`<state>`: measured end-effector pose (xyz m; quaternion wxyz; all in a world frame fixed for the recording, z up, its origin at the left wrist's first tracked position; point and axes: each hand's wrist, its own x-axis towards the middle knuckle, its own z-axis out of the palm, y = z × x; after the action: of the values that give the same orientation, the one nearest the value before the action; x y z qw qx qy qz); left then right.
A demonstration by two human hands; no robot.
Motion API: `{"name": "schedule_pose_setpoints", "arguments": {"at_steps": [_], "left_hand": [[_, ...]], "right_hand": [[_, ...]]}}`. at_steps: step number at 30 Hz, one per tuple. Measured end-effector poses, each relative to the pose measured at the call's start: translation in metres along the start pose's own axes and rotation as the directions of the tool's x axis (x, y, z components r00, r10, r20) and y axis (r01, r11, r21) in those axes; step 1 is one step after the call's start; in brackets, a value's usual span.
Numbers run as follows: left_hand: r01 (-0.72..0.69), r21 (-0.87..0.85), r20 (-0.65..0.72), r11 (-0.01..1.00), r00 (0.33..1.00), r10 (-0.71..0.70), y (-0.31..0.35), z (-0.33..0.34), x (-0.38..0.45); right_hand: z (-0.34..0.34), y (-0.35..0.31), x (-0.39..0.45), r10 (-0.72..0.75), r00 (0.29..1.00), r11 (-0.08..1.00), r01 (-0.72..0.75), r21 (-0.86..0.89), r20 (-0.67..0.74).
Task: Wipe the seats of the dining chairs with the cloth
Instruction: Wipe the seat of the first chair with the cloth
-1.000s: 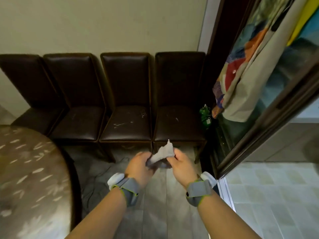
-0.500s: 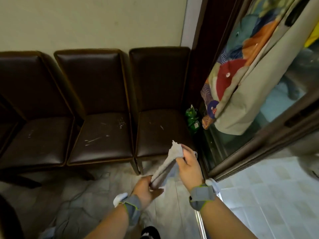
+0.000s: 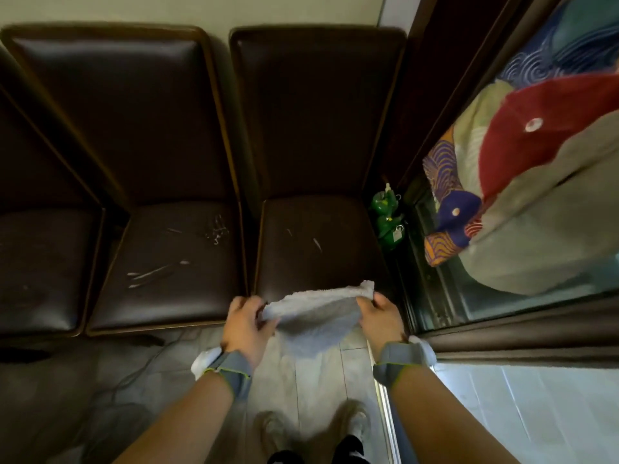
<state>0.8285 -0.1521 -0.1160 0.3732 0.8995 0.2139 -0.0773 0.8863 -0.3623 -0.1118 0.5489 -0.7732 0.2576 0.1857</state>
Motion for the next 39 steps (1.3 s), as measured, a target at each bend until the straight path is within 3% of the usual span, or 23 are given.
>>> {"name": "schedule_pose_setpoints", "arguments": {"at_steps": [5, 7, 9, 13, 15, 16, 18, 20, 21, 28, 39], "left_hand": [[0.045, 0.008, -0.08, 0.999, 0.996, -0.044, -0.017, 0.047, 0.072], [0.122, -0.079, -0.097, 0.989, 0.987, -0.129, -0.022, 0.068, 0.107], [0.105, -0.169, -0.166, 0.98, 0.977, -0.133, -0.024, 0.091, 0.146], [-0.175, -0.209, -0.408, 0.962, 0.91, 0.077, -0.026, 0.135, 0.218], [-0.227, -0.105, -0.409, 0.968, 0.897, 0.166, -0.039, 0.173, 0.244], [-0.252, 0.013, -0.375, 0.968, 0.896, 0.239, -0.049, 0.195, 0.248], [-0.297, 0.299, -0.237, 0.907, 0.898, 0.372, -0.062, 0.228, 0.249], [-0.291, 0.516, -0.083, 0.806, 0.919, 0.385, -0.071, 0.246, 0.25], [-0.275, 0.557, -0.055, 0.784, 0.929, 0.365, -0.074, 0.25, 0.256], [-0.227, 0.646, -0.013, 0.728, 0.951, 0.309, -0.06, 0.24, 0.325], [-0.184, 0.709, 0.005, 0.681, 0.967, 0.255, -0.037, 0.229, 0.418]], "right_hand": [[0.036, 0.024, 0.089, 0.015, 1.0, 1.0, -0.015, 0.021, 0.011], [0.05, 0.033, 0.131, 0.015, 1.0, 0.997, -0.017, 0.08, 0.015], [0.062, 0.038, 0.178, -0.015, 1.0, 0.994, 0.017, 0.107, -0.014], [0.085, 0.038, 0.254, -0.312, 0.937, 0.924, 0.338, 0.177, -0.159], [0.106, 0.053, 0.278, -0.511, 0.853, 0.859, 0.512, -0.024, -0.111], [0.116, 0.067, 0.282, -0.604, 0.797, 0.787, 0.589, -0.183, -0.031], [0.133, 0.093, 0.288, -0.703, 0.686, 0.531, 0.682, -0.503, 0.188], [0.14, 0.109, 0.298, -0.646, 0.679, 0.261, 0.625, -0.736, 0.348], [0.142, 0.11, 0.305, -0.614, 0.692, 0.193, 0.598, -0.778, 0.38], [0.156, 0.064, 0.351, -0.5, 0.759, 0.191, 0.566, -0.802, 0.417], [0.184, 0.006, 0.423, -0.527, 0.753, 0.165, 0.546, -0.821, 0.394]]}}
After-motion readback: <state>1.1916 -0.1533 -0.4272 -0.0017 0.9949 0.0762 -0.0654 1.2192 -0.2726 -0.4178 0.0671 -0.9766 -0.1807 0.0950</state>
